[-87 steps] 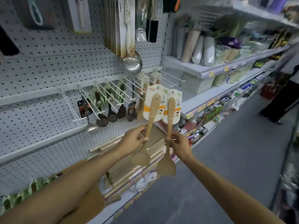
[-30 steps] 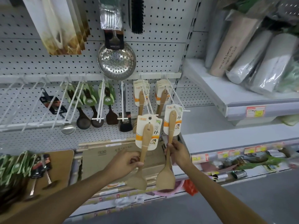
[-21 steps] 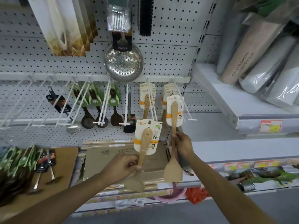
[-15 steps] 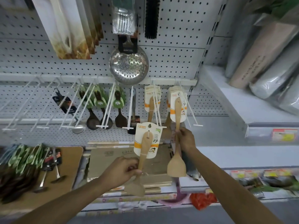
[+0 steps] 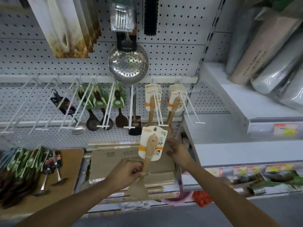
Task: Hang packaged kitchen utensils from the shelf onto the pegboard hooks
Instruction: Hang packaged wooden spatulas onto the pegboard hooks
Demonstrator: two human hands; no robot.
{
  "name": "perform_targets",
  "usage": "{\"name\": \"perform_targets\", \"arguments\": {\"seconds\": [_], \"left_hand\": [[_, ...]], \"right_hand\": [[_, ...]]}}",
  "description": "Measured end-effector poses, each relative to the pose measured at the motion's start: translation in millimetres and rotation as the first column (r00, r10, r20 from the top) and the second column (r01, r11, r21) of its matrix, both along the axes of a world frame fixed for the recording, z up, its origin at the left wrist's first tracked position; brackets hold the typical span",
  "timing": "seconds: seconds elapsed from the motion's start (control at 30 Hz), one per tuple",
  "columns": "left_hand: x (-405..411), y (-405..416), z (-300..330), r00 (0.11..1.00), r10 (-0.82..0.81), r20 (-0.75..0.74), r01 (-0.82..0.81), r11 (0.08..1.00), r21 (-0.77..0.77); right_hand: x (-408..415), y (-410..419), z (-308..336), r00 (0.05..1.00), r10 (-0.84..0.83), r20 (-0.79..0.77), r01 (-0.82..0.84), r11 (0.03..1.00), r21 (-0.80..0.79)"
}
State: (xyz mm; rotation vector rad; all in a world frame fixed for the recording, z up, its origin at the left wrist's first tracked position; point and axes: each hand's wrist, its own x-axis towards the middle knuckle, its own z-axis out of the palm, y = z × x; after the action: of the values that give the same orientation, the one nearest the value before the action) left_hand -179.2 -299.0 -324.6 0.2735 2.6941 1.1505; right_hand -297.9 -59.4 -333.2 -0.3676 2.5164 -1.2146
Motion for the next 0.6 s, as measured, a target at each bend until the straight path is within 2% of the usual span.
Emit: {"name": "perform_targets", "arguments": {"seconds": [0.07, 0.17, 0.27, 0.37, 0.47, 0.6], "left_hand": [[1, 5, -4, 1.0, 0.006, 0.016, -0.006, 1.0, 0.017], [4, 11, -9, 0.999, 0.031, 0.028, -0.032, 0.999, 0.041], [7, 18, -14, 0.999, 0.034, 0.019, -0.035, 0.998, 0.053], [8, 23, -18, 0.999, 0.038, 0.034, -0.04, 0.996, 0.074], [8, 28, -20, 0.994, 0.055, 0.099, -0.069, 0.986, 0.15], [9, 35, -22, 0.994, 0.058, 0.087, -0.075, 0.977, 0.201]], "right_hand": [[21, -5, 3, 0.993, 0.073, 0.095, -0.065, 0.994, -0.092], [46, -12, 7, 0.981, 0.137, 0.137, -0.108, 0.974, -0.197], [70, -15, 12, 0.962, 0.11, 0.25, -0.013, 0.933, -0.36], [88, -21, 16, 0.965, 0.046, 0.258, 0.096, 0.855, -0.51], [94, -27, 19, 0.958, -0.054, 0.283, 0.214, 0.79, -0.574], [92, -32, 22, 0.934, -0.151, 0.323, 0.323, 0.744, -0.585]]}}
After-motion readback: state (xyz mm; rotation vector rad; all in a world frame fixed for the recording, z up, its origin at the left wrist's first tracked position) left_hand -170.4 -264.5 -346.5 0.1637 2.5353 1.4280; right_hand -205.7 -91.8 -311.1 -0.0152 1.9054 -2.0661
